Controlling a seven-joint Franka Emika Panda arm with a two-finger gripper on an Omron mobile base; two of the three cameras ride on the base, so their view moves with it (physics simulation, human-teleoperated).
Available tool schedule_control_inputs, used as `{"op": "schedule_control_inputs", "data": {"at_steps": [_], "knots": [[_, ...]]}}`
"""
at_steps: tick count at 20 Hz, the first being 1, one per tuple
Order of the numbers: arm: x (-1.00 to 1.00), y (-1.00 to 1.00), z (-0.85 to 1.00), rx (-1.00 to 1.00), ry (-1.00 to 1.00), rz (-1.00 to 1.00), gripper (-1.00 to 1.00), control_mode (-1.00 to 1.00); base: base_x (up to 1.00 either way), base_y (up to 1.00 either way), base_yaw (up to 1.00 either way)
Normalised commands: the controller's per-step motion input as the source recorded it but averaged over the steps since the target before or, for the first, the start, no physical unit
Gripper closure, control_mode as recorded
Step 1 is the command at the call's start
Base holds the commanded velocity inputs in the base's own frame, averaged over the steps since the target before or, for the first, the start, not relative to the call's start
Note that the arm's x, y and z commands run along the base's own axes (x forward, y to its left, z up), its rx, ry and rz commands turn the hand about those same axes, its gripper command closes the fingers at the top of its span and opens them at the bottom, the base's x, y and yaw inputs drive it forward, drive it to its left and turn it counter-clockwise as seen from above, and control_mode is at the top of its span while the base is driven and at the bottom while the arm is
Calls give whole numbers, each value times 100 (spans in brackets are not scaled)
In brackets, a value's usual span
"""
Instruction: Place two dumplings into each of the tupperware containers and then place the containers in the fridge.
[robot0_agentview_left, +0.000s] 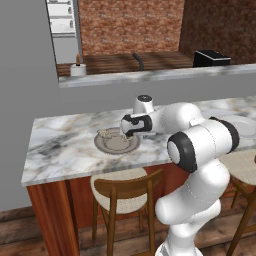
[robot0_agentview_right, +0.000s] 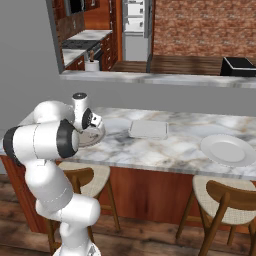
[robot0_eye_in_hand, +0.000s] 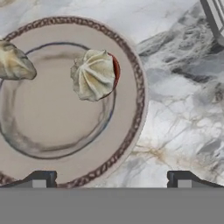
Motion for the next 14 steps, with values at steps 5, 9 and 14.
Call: {"op": "schedule_control_inputs", "data": {"at_steps": [5, 9, 14], "knots": [[20, 5, -5, 0, 1, 0, -100, -100, 0, 0, 0], [26, 11, 0, 0, 3, 0, -100, -100, 0, 0, 0], [36, 4, -10, 0, 1, 0, -100, -100, 0, 0, 0]]}}
